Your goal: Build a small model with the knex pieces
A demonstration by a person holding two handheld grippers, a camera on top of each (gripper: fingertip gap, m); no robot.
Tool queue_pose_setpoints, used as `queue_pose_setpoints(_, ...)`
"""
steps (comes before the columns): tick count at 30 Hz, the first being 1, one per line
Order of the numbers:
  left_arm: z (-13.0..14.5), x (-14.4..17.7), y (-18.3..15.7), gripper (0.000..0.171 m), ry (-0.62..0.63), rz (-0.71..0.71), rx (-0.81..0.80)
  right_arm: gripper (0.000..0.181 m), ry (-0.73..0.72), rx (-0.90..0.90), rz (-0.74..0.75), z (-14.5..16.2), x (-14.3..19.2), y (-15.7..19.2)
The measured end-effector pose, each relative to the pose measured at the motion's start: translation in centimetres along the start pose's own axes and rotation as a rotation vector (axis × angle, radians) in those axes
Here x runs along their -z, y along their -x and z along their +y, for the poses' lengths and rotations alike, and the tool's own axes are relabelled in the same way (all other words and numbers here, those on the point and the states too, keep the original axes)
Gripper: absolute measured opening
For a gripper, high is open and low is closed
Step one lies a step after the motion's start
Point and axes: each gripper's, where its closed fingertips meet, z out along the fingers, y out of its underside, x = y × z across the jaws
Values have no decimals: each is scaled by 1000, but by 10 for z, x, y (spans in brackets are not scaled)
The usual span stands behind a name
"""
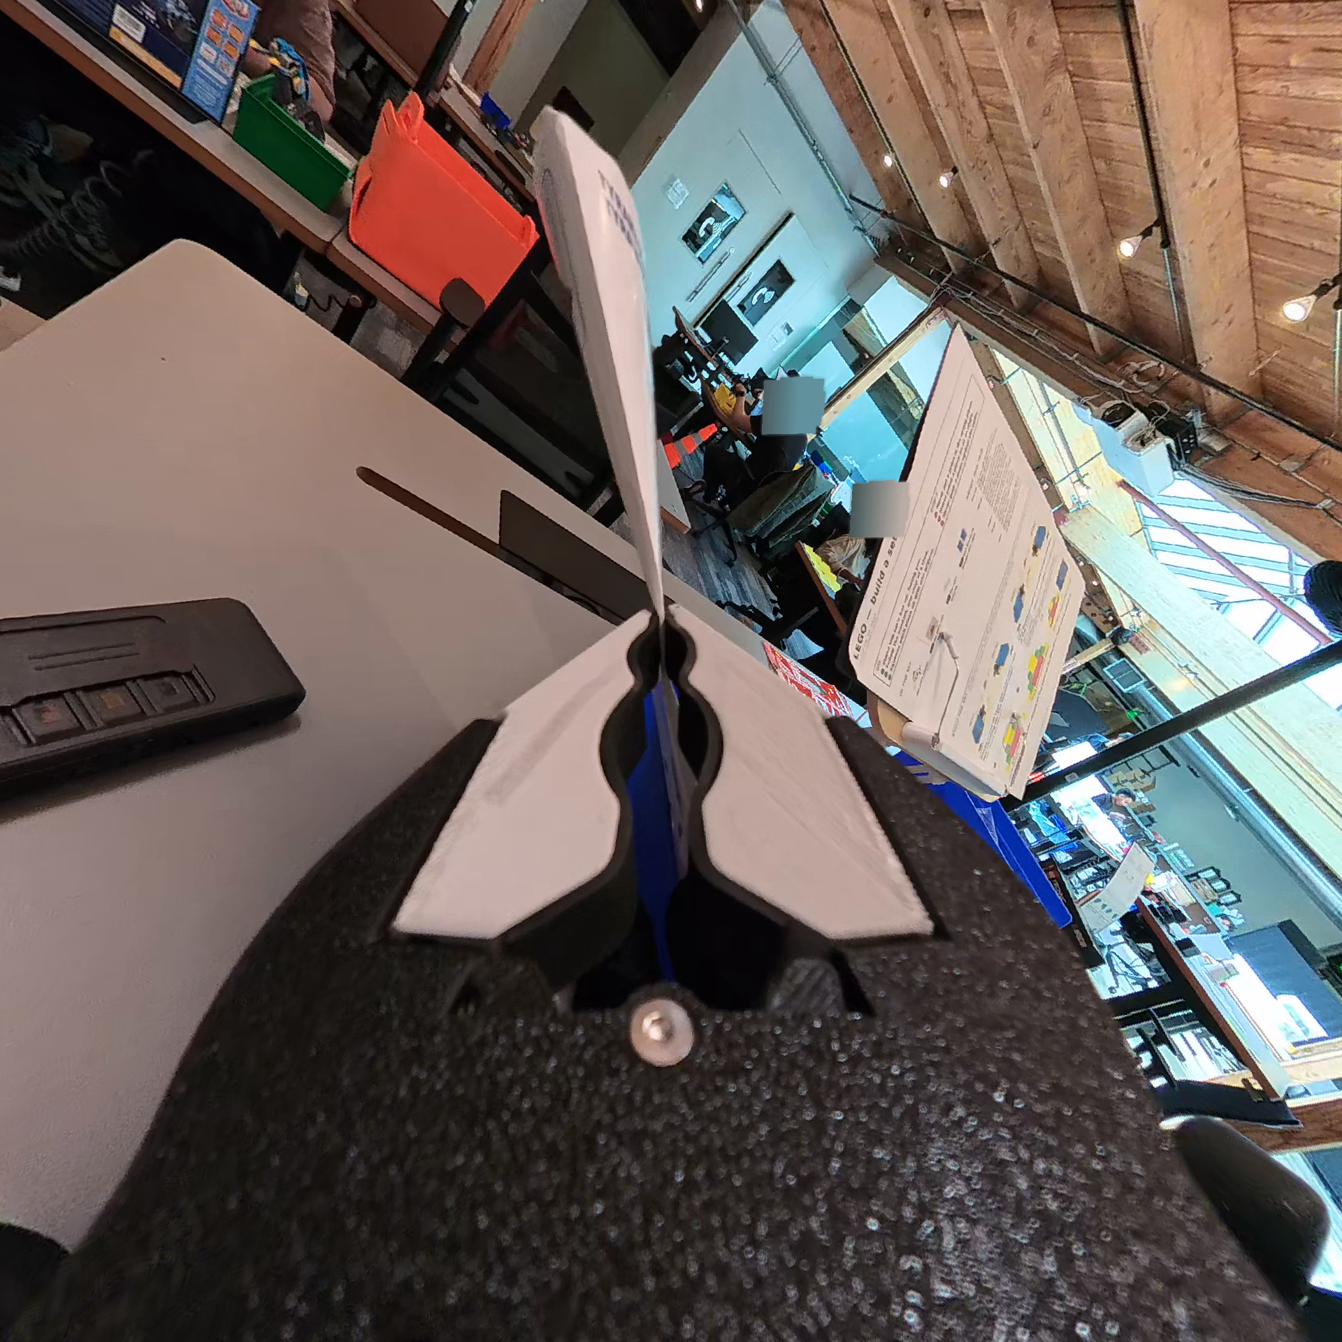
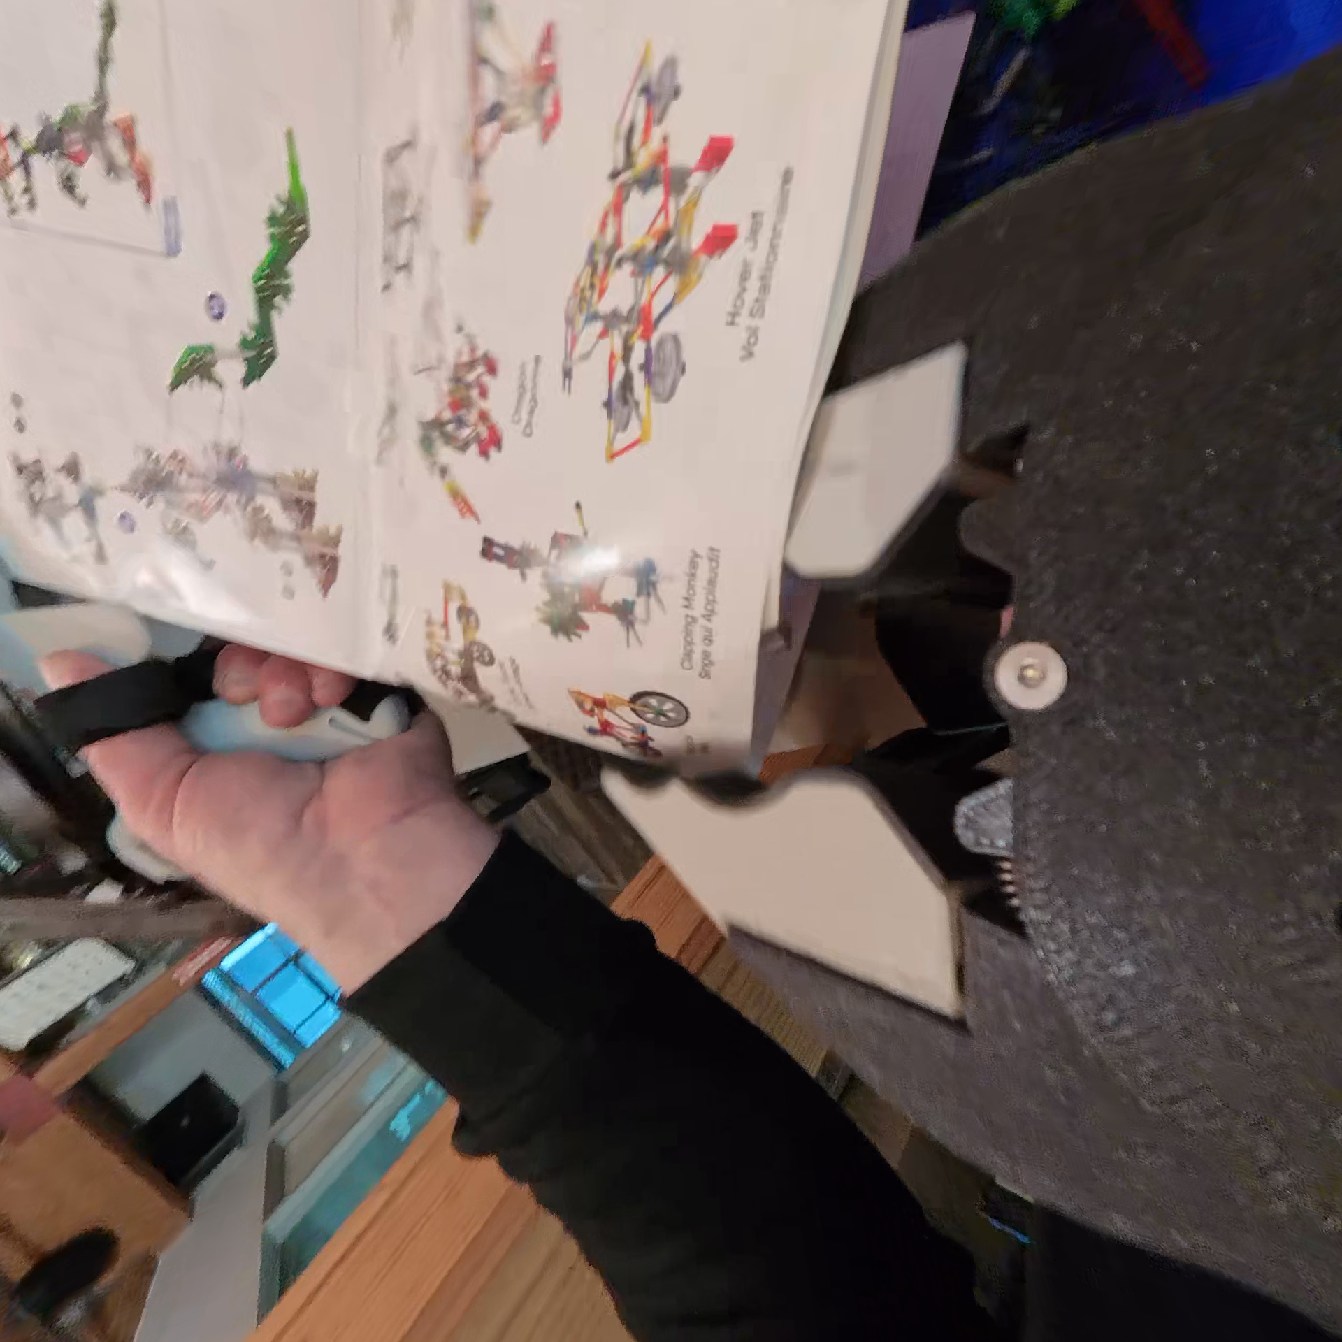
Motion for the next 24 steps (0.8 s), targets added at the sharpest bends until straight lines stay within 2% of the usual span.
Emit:
queue_pose_setpoints(1,0,0,0,0,-4,-1,0,24,-10,-2,-25,-3,0,4)
queue_pose_setpoints(3,-2,1,0,0,-10,-3,-1,1,-28,11,-54,-10,2,12)
queue_pose_setpoints(7,-3,2,1,0,-28,-3,3,1,-15,168,-36,-17,9,22)
queue_pose_setpoints(12,-4,3,0,0,-29,14,3,0,-52,329,23,-48,29,31)
queue_pose_setpoints(17,9,1,-5,0,69,40,-18,0,-10,154,-27,-32,26,17)
queue_pose_setpoints(19,21,5,-6,18,115,51,29,0,-54,34,-69,-41,31,13)
queue_pose_setpoints(22,44,22,-15,37,172,69,81,0,-118,-116,-141,-58,40,9)
queue_pose_setpoints(24,70,35,-26,47,256,83,121,0,-148,-210,-189,-66,44,5)
